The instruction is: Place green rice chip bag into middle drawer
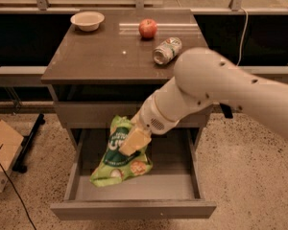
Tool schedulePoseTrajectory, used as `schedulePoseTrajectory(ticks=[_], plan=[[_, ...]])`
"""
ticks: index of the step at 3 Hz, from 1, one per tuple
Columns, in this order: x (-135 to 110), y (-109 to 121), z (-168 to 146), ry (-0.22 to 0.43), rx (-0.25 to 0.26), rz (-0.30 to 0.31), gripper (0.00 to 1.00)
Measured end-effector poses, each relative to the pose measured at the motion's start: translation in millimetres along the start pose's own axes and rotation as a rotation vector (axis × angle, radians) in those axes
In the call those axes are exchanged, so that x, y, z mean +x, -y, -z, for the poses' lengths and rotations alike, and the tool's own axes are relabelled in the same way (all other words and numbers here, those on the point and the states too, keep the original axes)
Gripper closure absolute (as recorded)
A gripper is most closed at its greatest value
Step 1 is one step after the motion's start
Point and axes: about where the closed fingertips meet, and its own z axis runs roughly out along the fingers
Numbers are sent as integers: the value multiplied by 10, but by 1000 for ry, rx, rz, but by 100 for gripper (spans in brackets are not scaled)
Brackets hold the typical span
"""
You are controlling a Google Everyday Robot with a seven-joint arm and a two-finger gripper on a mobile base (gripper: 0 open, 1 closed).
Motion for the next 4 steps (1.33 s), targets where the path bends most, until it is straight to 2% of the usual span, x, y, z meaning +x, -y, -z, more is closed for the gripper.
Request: schedulePoseTrajectory(ticks=[1,2,3,4], plan=[[416,-72,-520,-60,-10,-72,100],[711,-13,-1071,-84,-12,-122,100],[1059,248,-1655,-66,22,-218,96],[1227,457,-1899,-54,58,-276,73]])
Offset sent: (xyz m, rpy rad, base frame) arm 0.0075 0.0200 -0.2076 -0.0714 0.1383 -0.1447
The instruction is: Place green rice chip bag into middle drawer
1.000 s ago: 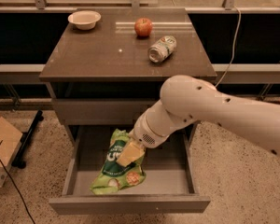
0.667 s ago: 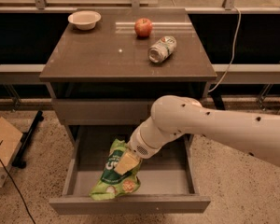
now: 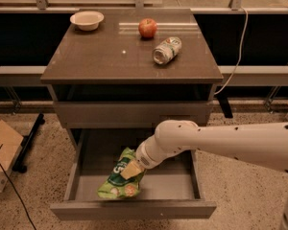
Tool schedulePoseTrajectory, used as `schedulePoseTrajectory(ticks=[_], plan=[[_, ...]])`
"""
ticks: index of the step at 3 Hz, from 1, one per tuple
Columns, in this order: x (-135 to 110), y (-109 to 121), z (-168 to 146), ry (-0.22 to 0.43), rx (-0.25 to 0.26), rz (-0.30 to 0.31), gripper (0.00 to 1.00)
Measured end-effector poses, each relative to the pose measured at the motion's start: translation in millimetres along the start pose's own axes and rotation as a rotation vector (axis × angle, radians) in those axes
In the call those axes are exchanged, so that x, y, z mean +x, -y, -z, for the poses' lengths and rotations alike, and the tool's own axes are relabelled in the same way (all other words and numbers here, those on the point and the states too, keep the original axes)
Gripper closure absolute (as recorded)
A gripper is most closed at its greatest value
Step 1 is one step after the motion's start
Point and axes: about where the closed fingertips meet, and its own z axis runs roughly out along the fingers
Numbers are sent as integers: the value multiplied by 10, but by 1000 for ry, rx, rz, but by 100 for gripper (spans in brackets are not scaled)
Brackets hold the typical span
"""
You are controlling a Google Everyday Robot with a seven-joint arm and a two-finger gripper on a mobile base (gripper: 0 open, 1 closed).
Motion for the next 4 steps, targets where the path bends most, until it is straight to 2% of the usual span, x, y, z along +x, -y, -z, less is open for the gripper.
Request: schedulePoseTrajectory(ticks=[1,2,3,4], plan=[[-77,350,-279,46,20,-67,42],[-115,560,-377,112,10,-112,19],[-113,561,-397,112,7,-113,0],[-113,561,-397,112,7,-113,0]])
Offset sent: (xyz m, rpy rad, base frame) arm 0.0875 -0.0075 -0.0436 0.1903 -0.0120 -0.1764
